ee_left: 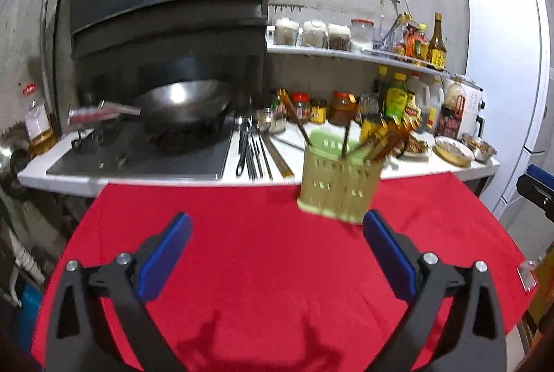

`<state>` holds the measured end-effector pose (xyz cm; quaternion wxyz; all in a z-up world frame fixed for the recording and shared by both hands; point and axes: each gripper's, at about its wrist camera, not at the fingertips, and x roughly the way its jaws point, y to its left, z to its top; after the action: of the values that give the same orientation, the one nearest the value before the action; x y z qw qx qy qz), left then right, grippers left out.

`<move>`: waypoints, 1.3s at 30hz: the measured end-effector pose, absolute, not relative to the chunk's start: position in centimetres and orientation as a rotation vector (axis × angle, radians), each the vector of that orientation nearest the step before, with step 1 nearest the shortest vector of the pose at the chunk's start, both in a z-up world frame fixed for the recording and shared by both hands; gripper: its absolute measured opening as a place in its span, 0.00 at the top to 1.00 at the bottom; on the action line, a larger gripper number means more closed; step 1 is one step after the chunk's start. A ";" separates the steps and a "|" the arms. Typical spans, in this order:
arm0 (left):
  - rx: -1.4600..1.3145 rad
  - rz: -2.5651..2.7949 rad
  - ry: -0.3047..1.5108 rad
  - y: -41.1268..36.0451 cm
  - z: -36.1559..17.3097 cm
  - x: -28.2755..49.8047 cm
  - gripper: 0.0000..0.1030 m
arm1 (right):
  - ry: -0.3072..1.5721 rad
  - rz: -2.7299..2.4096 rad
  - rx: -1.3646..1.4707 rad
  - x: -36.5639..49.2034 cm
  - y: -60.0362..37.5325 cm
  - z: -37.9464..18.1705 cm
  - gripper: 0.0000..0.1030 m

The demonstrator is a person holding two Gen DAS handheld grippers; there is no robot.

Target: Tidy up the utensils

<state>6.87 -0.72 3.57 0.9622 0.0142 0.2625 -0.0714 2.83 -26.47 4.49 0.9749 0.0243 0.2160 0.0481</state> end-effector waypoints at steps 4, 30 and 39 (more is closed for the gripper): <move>0.017 -0.157 0.577 -0.5 2.4 4.5 0.06 | 0.483 0.117 0.026 0.7 -25.6 3.6 0.07; 0.133 -0.061 0.671 -2.0 1.7 -2.1 0.06 | 0.583 -0.022 -0.042 -5.0 -25.3 2.1 0.06; 0.125 -0.051 0.673 -1.5 1.6 -1.7 0.06 | 0.586 -0.029 -0.039 -4.5 -25.3 2.0 0.06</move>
<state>-1.67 -1.49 1.58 0.9418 0.0612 0.3297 -0.0250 -4.48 -25.34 2.01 0.9570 -0.0191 0.2889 -0.0145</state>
